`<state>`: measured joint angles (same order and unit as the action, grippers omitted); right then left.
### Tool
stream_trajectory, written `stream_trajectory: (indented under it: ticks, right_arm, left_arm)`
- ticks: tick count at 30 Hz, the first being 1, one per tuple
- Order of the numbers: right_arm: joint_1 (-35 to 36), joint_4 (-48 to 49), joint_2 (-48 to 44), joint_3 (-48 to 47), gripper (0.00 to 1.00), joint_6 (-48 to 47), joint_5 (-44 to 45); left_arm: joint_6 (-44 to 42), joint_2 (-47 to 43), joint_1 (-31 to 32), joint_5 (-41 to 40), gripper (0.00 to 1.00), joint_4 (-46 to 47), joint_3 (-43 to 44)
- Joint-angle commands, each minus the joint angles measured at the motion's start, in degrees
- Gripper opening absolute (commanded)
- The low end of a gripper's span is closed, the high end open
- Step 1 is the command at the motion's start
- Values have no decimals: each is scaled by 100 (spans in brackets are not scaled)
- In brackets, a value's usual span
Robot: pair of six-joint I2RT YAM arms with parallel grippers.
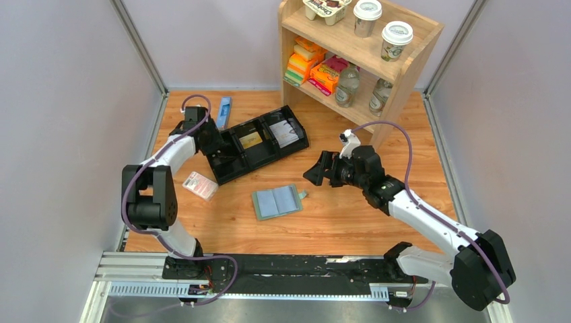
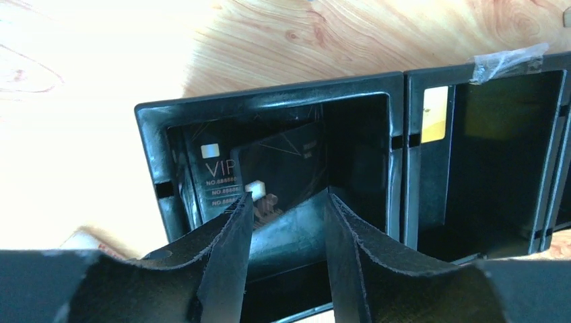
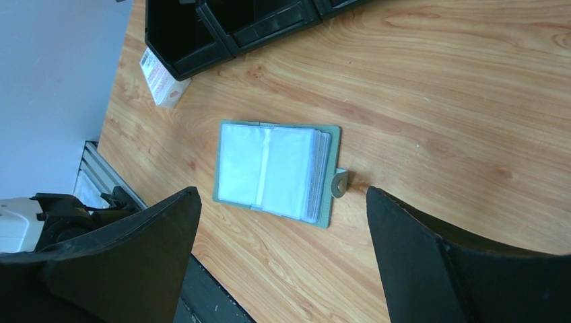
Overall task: Take the credit cards out of the card holder
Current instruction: Place the credit card in the storage box.
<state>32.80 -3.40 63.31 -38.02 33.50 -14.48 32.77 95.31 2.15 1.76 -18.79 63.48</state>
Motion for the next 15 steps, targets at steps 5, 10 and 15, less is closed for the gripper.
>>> stream_trajectory:
  ticks: [5, 10, 15]
  right_arm:
    - [-10, -389, 129, -531, 97, -449, 244]
    - [182, -591, 392, -750, 93, -668, 244]
    - [639, -899, 770, -1110, 87, -1002, 463]
  left_arm:
    - [-456, -1056, 250, -519, 54, -477, 419]
    - [-588, -1777, 706, -589, 54, -722, 279]
    - [-527, -2525, 1461, -598, 54, -872, -222]
